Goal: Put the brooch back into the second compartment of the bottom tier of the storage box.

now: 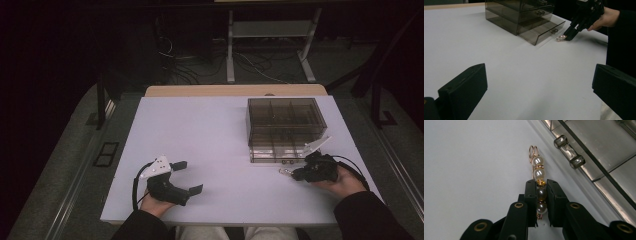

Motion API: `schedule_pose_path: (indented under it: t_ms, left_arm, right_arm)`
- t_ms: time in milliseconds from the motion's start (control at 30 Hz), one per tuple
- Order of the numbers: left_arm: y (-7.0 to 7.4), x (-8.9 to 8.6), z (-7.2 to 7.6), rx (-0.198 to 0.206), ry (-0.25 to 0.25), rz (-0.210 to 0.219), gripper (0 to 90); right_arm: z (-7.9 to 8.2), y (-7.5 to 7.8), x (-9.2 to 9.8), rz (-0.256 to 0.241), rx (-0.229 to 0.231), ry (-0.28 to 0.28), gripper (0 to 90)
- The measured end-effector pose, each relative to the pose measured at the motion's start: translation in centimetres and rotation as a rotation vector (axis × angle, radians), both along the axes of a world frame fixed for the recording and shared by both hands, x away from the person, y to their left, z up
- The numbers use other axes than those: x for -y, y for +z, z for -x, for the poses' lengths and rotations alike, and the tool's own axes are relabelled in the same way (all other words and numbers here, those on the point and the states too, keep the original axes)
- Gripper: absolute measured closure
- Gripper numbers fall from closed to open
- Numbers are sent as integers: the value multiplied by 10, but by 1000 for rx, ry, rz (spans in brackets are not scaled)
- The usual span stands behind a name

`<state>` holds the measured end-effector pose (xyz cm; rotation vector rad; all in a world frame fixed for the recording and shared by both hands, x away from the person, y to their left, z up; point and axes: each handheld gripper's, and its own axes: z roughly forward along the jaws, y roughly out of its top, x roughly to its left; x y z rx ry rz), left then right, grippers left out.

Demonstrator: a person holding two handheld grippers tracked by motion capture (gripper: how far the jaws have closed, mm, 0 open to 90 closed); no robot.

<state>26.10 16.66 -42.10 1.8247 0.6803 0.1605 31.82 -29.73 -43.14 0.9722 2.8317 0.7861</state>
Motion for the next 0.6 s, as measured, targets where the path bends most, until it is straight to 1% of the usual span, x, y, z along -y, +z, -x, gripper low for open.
schedule_pose_path:
  t_ms: [133, 400, 600]
  left_arm:
    - [0, 0, 0, 1, -1, 0, 0]
    - [0, 0, 0, -1, -1, 1, 0]
    - [0, 0, 0, -1, -1, 1, 0]
  right_arm:
    - [0, 0, -1, 5, -6, -3, 790]
    - [0, 4, -1, 9, -17, 11, 791]
    - [-1, 9, -1, -2, -24, 17, 791]
